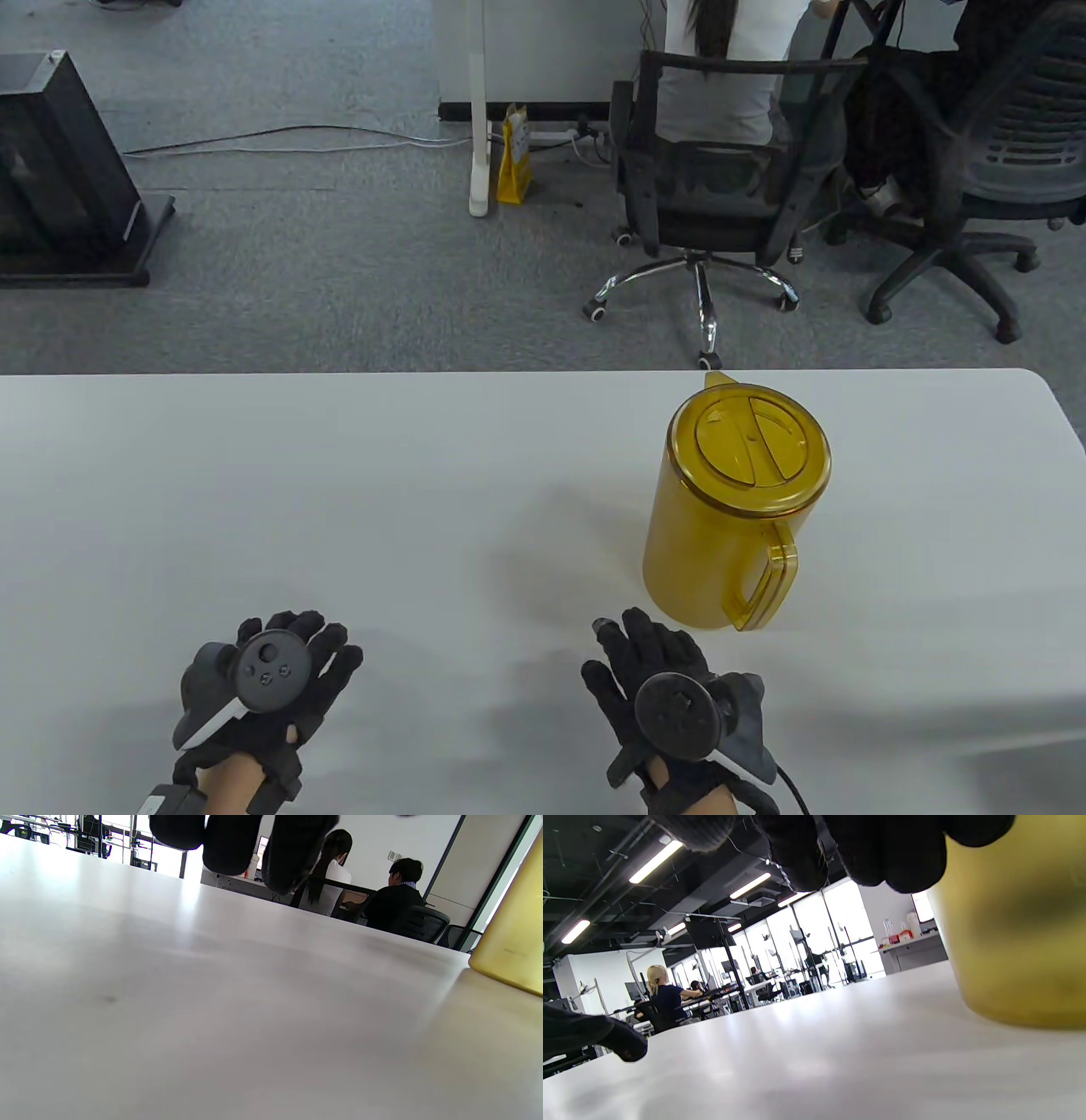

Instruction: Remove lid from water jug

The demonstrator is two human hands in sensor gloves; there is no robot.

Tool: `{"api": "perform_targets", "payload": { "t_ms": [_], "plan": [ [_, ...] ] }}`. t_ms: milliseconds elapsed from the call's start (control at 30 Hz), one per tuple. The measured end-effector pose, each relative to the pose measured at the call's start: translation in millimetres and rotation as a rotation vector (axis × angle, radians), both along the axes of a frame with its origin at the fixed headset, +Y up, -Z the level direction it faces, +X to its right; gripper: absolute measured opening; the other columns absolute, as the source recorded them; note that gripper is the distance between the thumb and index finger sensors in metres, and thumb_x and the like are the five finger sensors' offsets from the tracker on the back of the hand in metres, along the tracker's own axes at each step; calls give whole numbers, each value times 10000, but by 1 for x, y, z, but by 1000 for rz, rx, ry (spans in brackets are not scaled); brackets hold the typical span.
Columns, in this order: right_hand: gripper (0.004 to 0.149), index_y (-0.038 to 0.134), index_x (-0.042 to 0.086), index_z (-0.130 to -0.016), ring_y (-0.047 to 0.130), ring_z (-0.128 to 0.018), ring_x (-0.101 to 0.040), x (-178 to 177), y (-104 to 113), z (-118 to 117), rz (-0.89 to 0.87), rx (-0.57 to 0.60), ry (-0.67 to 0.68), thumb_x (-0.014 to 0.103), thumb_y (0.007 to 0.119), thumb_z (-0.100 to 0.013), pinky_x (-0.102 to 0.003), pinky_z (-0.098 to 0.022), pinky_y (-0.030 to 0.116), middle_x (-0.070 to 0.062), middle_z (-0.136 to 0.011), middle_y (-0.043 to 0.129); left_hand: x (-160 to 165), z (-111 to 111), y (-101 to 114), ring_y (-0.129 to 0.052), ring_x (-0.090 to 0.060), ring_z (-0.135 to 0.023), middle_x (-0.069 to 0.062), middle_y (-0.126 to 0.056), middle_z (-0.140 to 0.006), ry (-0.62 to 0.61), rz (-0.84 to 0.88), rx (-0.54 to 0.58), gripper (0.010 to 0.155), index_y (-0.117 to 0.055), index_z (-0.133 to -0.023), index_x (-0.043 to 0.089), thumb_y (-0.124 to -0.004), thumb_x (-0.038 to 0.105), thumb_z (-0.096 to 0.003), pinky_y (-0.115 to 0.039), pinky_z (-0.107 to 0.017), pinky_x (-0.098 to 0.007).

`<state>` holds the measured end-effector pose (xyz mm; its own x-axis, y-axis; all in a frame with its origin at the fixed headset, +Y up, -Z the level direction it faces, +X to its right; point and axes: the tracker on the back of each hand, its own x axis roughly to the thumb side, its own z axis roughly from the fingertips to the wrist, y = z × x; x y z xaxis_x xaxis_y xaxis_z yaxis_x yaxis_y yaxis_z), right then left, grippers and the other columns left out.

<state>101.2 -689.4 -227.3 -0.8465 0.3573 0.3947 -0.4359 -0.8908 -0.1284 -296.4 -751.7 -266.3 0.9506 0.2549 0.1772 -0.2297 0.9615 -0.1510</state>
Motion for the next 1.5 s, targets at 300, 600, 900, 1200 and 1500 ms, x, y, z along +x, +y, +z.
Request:
{"api": "perform_targets", "payload": {
  "t_ms": [300,600,900,1200,1500],
  "plan": [
    [624,633,104,-1079,532,-970,-462,21,31,18,-104,399,17,460,591,-569,-619,-670,483,-263,-1070,516,1,0,-1,-555,-474,-1017,-236,-682,-1097,-6,-19,8,646,-804,-1000,190,-543,585,-560,-309,-719,-677],
    [634,596,101,-1102,387,-942,-438,46,51,25,-201,449,-64,464,597,-583,-576,-675,381,-254,-1089,414,-2,1,0,-550,-476,-1017,-239,-676,-1099,4,7,-1,646,-800,-1003,188,-543,584,-562,-301,-718,-677],
    [655,506,125,-1142,218,-973,-431,61,53,24,-260,438,-182,471,599,-594,-581,-703,252,-248,-1118,251,2,5,3,-539,-476,-1022,-237,-661,-1109,-11,-34,-11,646,-795,-1008,193,-543,585,-560,-298,-717,-677],
    [715,387,112,-1157,199,-967,-442,90,44,21,-421,371,-316,473,630,-590,-586,-697,242,-257,-1113,212,4,8,6,-529,-473,-1027,-236,-651,-1115,-5,-78,-11,643,-792,-1011,197,-544,583,-561,-283,-719,-674],
    [860,88,138,-1112,138,-953,-443,106,19,6,-579,135,-424,469,675,-579,-585,-695,210,-240,-1085,109,4,7,1,-509,-473,-1035,-237,-630,-1125,13,-92,-39,642,-783,-1018,201,-543,583,-561,-237,-715,-677]
  ]
}}
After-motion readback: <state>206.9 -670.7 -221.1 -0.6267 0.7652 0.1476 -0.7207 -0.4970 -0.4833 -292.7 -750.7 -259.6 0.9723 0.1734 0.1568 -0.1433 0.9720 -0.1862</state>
